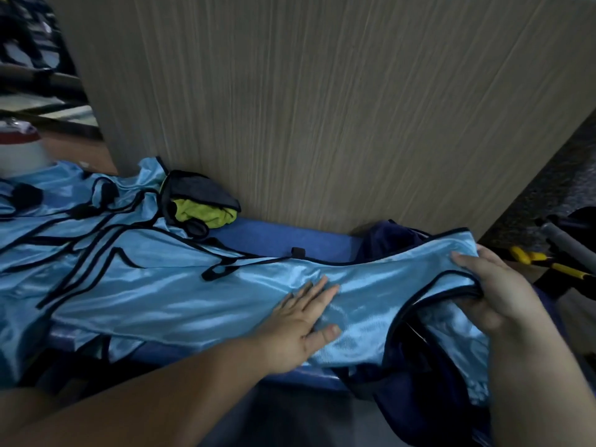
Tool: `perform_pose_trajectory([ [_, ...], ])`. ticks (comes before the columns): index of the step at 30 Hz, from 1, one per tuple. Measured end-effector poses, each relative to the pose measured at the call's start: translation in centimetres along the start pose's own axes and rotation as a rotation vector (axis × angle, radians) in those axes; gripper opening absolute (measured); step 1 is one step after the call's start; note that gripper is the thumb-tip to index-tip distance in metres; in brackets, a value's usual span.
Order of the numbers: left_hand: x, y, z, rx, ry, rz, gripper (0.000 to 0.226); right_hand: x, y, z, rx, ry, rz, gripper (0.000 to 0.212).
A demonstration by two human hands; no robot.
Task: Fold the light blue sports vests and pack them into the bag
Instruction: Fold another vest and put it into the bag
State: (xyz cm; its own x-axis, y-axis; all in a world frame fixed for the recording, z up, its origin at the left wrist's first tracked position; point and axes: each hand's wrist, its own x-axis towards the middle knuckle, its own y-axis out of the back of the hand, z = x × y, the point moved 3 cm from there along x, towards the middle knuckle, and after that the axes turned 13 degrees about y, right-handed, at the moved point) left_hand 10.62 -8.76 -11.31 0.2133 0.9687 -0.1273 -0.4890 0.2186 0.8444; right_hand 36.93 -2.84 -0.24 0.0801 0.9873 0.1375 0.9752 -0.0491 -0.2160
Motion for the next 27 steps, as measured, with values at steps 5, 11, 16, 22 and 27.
perform_pose_trajectory([
  [5, -0.1, 2.0, 0.3, -0.567, 0.118, -0.079, 0.061, -0.2, -4.0, 0.7, 0.093, 0.04, 0.056, 0.01],
  [11, 1.8, 5.5, -2.9, -0.371, 0.376, 0.168, 0.023, -1.3, -11.5, 2.7, 0.115, 0.055, 0.051, 0.022],
  [16, 2.0, 9.5, -8.0, 0.306, 0.543, 0.19, 0.023, -1.5, -14.3, 3.6, 0.14, 0.026, 0.036, 0.023],
  [22, 2.5, 11.9, -9.8, 0.247, 0.347, 0.335, 0.031, -2.2, -17.4, 4.9, 0.089, 0.026, -0.049, 0.032],
  [27, 1.8, 10.8, -8.8, -0.521, 0.363, 0.438, 0.035, -4.3, -20.4, 6.9, 0.063, -0.098, -0.432, 0.038],
])
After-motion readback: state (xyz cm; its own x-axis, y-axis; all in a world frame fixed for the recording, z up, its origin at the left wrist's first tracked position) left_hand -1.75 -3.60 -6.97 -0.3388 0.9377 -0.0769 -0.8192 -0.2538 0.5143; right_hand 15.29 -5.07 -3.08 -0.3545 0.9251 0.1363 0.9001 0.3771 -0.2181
